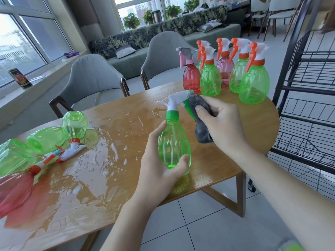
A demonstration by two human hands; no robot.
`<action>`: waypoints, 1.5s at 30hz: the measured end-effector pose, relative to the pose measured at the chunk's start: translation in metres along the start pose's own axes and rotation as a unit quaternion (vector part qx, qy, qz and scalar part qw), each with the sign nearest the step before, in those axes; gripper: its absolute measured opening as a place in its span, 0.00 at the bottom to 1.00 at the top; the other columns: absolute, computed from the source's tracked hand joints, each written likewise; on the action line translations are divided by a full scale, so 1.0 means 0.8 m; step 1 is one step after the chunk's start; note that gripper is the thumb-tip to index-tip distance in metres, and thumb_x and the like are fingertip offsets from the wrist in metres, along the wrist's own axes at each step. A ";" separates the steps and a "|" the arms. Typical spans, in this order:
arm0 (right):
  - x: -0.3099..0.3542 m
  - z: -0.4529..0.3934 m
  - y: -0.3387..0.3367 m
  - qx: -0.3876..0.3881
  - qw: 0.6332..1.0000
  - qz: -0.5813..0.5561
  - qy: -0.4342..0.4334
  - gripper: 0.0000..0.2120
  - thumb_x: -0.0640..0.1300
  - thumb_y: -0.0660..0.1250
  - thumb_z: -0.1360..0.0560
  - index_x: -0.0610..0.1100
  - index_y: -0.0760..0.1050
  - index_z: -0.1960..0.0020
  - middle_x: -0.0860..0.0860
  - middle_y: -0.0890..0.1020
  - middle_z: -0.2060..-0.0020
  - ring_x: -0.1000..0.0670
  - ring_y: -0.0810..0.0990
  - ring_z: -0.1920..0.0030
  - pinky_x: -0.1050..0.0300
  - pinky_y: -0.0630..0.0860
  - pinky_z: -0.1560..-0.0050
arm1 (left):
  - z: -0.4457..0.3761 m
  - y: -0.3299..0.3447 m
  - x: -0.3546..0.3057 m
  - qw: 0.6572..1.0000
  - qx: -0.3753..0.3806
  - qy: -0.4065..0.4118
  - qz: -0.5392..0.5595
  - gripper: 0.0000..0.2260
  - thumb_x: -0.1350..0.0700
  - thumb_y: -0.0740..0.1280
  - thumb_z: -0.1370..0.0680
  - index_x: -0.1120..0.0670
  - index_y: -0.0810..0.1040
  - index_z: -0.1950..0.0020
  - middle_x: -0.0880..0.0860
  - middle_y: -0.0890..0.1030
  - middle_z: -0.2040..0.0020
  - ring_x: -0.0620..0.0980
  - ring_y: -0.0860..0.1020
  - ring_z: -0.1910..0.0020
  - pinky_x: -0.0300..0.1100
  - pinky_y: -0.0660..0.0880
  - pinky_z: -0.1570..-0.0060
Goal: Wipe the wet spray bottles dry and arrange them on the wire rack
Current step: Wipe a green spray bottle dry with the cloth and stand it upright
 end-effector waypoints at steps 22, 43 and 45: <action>0.046 -0.025 -0.057 0.034 0.972 0.229 -0.043 0.14 0.40 0.66 0.17 0.51 0.82 0.35 0.56 0.86 0.51 0.55 0.83 0.51 0.68 0.77 0.52 | -0.005 -0.015 -0.005 0.986 0.039 0.098 -0.133 0.40 0.50 0.77 0.33 0.31 0.69 0.23 0.38 0.73 0.25 0.38 0.71 0.25 0.27 0.64 0.30; 0.069 -0.003 -0.027 0.114 0.992 0.047 0.006 0.15 0.38 0.67 0.18 0.57 0.82 0.43 0.59 0.88 0.51 0.57 0.86 0.48 0.46 0.82 0.40 | -0.006 -0.001 -0.016 0.940 0.045 0.107 -0.320 0.42 0.43 0.73 0.33 0.29 0.60 0.21 0.39 0.69 0.24 0.51 0.74 0.32 0.50 0.80 0.47; 0.060 0.002 -0.029 0.066 0.996 -0.019 0.048 0.15 0.36 0.68 0.19 0.58 0.82 0.48 0.57 0.88 0.53 0.53 0.87 0.49 0.41 0.82 0.41 | -0.006 -0.006 -0.012 0.952 0.026 0.092 -0.289 0.42 0.44 0.72 0.33 0.29 0.60 0.22 0.38 0.69 0.24 0.49 0.74 0.31 0.50 0.79 0.43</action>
Point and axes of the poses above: each hand's wrist, its own z-axis away from the middle knuckle, its own y-axis out of the palm, x = y × z, the point moved 7 cm from there along -z, towards the middle knuckle
